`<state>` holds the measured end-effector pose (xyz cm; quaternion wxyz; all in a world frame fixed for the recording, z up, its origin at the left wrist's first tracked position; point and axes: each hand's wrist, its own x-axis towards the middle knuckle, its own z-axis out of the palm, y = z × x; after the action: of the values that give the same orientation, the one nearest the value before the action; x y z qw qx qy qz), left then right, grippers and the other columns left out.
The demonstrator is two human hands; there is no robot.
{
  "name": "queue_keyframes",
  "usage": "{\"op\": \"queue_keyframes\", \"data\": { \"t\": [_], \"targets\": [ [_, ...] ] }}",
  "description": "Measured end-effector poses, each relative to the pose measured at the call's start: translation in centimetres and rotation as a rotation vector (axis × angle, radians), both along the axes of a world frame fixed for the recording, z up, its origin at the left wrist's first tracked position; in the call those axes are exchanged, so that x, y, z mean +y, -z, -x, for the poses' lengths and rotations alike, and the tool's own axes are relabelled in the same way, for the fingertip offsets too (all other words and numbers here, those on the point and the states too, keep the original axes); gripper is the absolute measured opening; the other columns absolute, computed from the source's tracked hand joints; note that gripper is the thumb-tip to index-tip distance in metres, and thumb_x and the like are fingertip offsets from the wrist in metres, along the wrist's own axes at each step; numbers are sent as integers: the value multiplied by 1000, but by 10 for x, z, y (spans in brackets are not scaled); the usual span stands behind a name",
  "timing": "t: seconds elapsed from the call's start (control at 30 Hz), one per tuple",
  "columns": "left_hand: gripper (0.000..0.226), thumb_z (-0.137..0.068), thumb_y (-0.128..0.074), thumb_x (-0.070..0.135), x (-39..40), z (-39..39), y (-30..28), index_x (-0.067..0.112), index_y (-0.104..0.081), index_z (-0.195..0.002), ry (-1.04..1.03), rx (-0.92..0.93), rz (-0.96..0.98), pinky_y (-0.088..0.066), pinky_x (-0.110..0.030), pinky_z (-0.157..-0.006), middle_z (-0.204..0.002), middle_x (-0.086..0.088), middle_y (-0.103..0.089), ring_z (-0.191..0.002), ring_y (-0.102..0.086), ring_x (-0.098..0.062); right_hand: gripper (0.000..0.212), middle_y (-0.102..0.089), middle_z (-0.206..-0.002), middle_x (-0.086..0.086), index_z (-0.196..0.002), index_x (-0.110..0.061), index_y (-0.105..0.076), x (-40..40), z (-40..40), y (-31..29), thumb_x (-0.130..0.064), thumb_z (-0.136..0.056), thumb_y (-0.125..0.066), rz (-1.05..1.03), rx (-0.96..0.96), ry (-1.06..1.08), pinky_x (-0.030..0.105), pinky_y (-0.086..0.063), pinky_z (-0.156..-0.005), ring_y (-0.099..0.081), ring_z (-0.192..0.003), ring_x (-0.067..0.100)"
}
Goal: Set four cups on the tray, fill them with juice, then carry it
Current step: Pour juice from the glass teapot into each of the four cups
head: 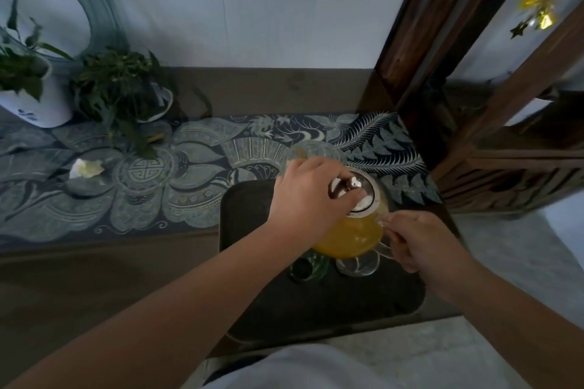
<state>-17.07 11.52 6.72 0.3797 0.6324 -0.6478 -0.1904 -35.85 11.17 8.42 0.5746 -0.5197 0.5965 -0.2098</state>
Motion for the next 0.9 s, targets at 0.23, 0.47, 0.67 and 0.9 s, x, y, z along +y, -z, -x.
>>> {"op": "queue_keyframes", "data": {
  "t": [0.23,0.47,0.67,0.9],
  "targets": [
    [24,-84,-71,43,-18,63,12,25,-73,-99,-222,-23,62,-46,-38,-79,-93,3,-56,-93,-49,-20,48,-30,-39,-3,-47,-21,-41,-46,49,3,-23,-94,-52,-3,71,-100,23,-20,-41,-25,-34,12],
    [30,-85,-68,46,-26,92,28,26,-76,-106,-277,-17,-11,-52,-40,-71,-84,4,-60,-85,-55,-21,43,-27,-42,0,-53,-16,-40,-74,77,15,-20,-95,-48,-77,116,-216,25,-17,-42,-21,-37,14],
    [33,-83,-66,48,-26,99,39,31,-74,-111,-334,28,-30,-50,-41,-69,-80,6,-53,-82,-51,-19,45,-25,-42,2,-52,-16,-40,-86,83,24,-20,-95,-49,-77,147,-256,22,-16,-40,-19,-37,14],
    [27,-88,-61,43,-25,101,48,24,-77,-98,-360,22,-19,-51,-38,-57,-71,2,-55,-73,-55,-21,49,-25,-41,1,-46,-20,-42,-96,81,30,-21,-94,-51,-94,178,-286,23,-15,-43,-19,-37,13]
  ]
}}
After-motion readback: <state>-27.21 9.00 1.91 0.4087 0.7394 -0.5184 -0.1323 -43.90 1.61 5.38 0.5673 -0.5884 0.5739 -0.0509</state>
